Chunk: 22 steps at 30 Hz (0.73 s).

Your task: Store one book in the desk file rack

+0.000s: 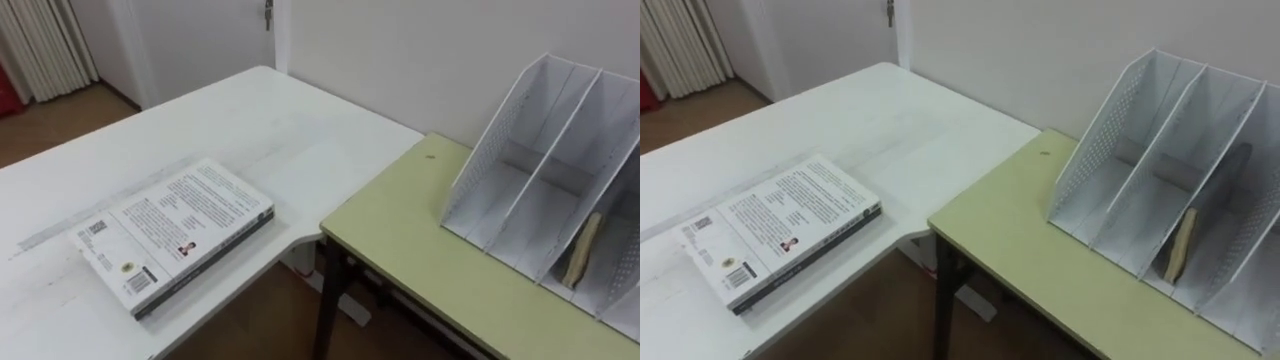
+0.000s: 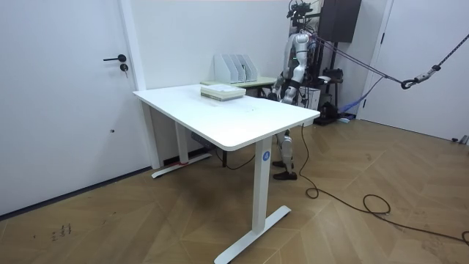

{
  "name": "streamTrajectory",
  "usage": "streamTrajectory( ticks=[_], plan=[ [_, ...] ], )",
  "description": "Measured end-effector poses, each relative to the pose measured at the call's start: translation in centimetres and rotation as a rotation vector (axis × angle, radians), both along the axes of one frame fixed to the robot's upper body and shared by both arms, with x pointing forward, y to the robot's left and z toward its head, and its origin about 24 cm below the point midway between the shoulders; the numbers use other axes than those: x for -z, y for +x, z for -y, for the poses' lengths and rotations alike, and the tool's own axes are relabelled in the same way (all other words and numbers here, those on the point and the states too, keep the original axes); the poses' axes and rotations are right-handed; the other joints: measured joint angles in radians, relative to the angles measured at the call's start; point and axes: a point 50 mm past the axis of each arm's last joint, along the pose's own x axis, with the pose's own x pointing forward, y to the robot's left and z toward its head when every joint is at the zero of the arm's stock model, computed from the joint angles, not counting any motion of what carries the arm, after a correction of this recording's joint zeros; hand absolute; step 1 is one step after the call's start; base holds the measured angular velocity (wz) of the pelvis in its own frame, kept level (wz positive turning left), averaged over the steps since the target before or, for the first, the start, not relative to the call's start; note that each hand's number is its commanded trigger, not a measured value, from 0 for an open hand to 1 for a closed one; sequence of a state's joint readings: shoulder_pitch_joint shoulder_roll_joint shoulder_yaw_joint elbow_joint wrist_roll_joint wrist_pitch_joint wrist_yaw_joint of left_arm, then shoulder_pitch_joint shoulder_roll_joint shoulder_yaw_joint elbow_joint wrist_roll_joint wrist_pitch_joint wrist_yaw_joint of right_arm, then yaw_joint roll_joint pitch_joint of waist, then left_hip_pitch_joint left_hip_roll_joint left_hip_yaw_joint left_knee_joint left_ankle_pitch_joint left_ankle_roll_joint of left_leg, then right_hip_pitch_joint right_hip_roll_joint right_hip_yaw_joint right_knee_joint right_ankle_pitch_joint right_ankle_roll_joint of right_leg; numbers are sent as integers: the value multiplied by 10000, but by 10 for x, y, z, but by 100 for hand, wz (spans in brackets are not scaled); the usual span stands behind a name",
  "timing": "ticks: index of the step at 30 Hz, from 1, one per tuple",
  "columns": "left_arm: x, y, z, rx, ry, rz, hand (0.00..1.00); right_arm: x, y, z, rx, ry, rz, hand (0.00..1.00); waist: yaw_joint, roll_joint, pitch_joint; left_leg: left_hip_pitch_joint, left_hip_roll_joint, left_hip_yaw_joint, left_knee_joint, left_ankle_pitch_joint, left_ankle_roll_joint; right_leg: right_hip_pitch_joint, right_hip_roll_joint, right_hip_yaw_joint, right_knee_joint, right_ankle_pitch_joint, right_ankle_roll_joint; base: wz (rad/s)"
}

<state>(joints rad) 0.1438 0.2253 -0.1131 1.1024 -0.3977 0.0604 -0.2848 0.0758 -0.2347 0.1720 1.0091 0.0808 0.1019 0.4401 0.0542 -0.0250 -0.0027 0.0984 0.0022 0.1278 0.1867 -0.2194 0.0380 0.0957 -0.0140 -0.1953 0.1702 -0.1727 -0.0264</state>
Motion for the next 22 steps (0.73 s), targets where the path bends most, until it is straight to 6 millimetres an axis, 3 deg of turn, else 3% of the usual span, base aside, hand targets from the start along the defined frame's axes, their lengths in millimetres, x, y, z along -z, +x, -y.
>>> streamTrajectory(
  ticks=[9,13,22],
  plan=[
    [2,-7,2,-520,-35,-160,0,11,-28,3,2480,-317,-584,0,-74,75,20,17,4,1,12,-1,-2,73,17,1,-19,-3,-2,0],
    [3,-14,2,-693,-36,-303,0,13,-40,6,3600,-411,-832,0,-308,104,67,16,2,2,-7,-2,-3,80,24,4,-37,-7,3,0],
    [3,-22,0,-1123,-16,-412,0,14,-50,14,4800,-934,-952,0,-531,183,67,1,-4,-1,6,-3,-4,69,21,2,-36,-22,7,0]
  ],
)
